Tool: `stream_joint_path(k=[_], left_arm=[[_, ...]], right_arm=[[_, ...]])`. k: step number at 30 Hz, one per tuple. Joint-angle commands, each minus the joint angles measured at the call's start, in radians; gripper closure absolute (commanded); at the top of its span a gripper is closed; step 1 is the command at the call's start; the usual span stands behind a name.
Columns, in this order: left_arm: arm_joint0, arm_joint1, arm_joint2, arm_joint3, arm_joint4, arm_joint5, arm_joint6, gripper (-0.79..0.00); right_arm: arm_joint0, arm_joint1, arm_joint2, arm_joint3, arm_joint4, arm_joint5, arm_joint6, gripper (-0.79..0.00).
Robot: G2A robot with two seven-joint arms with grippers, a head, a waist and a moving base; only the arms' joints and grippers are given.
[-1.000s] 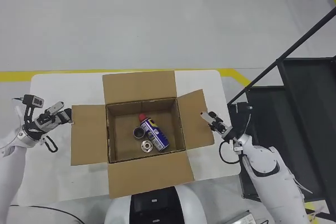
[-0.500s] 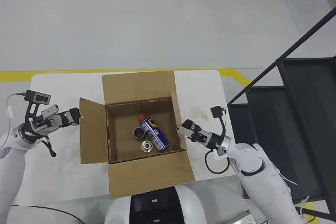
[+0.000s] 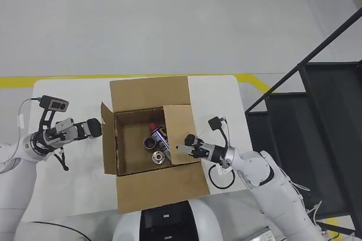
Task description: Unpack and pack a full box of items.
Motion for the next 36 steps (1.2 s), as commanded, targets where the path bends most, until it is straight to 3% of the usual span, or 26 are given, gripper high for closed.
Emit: stream_joint_path(k=[1, 13, 17, 24, 36], left_arm=[[0.0, 0.0, 0.0, 0.0, 0.0, 0.0, 0.0, -0.785], [0.0, 0.0, 0.0, 0.0, 0.0, 0.0, 0.0, -0.785], [-0.004, -0.002, 0.022, -0.012, 0.056, 0.053, 0.053, -0.785], [-0.093, -0.013, 0.117, 0.005, 0.232, 0.105, 0.097, -0.785], [-0.216, -0.049, 0.284, 0.094, 0.384, 0.042, 0.087, -0.785]], right_arm=[[0.0, 0.0, 0.0, 0.0, 0.0, 0.0, 0.0, -0.785], [0.0, 0.0, 0.0, 0.0, 0.0, 0.0, 0.0, -0.785], [0.002, 0.0, -0.008, -0.004, -0.007, 0.009, -0.011, -0.785], [0.047, -0.003, -0.033, 0.035, -0.008, 0.031, -0.008, -0.785], [0.091, -0.006, -0.072, 0.063, -0.024, 0.049, -0.025, -0.785]])
